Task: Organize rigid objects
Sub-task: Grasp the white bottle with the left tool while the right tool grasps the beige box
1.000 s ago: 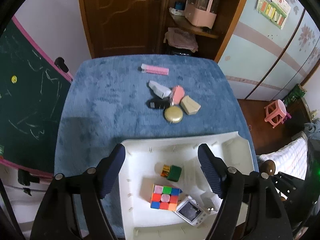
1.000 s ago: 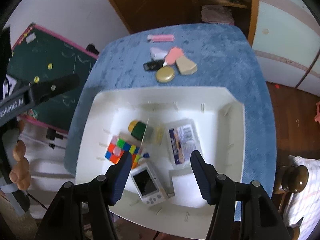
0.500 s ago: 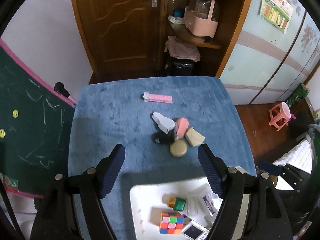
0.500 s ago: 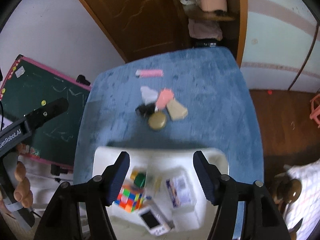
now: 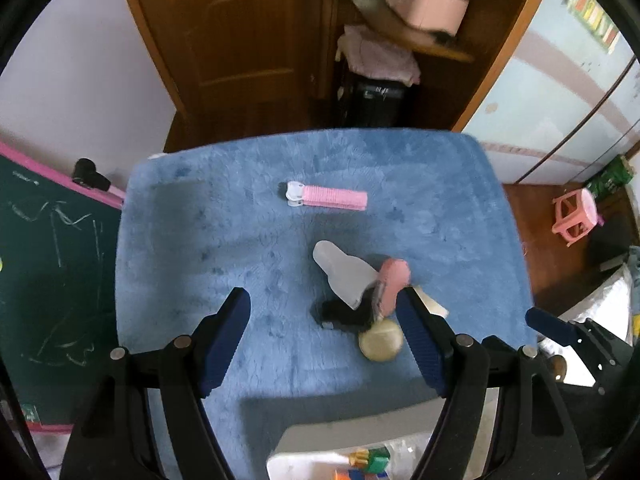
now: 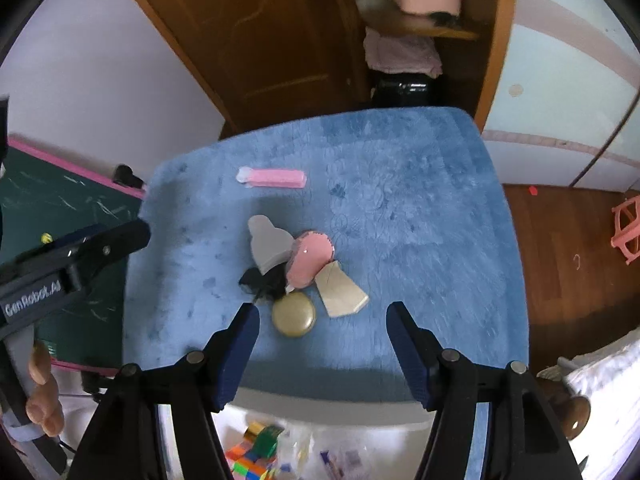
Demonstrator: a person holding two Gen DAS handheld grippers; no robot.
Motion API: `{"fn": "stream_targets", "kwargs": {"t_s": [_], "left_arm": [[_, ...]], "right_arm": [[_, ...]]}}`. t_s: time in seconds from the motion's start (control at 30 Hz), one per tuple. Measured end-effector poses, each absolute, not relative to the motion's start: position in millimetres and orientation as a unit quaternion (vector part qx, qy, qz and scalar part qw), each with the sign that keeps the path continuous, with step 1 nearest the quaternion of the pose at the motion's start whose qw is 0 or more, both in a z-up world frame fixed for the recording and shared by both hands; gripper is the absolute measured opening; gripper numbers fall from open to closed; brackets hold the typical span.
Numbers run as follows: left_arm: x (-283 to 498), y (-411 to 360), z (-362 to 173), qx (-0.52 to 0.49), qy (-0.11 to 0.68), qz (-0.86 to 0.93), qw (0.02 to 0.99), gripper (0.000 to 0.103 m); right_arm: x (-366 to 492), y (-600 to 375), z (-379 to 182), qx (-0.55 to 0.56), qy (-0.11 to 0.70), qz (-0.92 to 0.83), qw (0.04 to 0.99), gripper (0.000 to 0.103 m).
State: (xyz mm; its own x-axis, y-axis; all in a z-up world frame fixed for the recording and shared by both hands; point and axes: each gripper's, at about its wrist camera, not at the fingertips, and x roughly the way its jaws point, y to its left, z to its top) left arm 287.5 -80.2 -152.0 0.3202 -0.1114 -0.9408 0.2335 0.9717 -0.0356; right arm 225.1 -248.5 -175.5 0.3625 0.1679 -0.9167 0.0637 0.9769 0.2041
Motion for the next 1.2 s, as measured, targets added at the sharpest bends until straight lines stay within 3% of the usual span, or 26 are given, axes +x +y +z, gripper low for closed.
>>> {"fn": "stream_targets", "kwargs": {"t_s": [0.53,0.97,1.2], "left_arm": [[347,-101,-270,0.017,0.671,-0.102,0.734,0.078],[350,-92,-310,-0.057,0.706,-0.11,0.697,0.078],[346,-85,-314,-0.09,0.702,-0.106,0.699,0.074]], "right_arm": [[282,-230,-288,0.021,0.645,0.034,0.763,0.067],[291,-222,-324,0.0,0.664,0.033,0.747,0.067],[294,-210,-340,-0.012,0.672,0.035,0.74,0.061]]}}
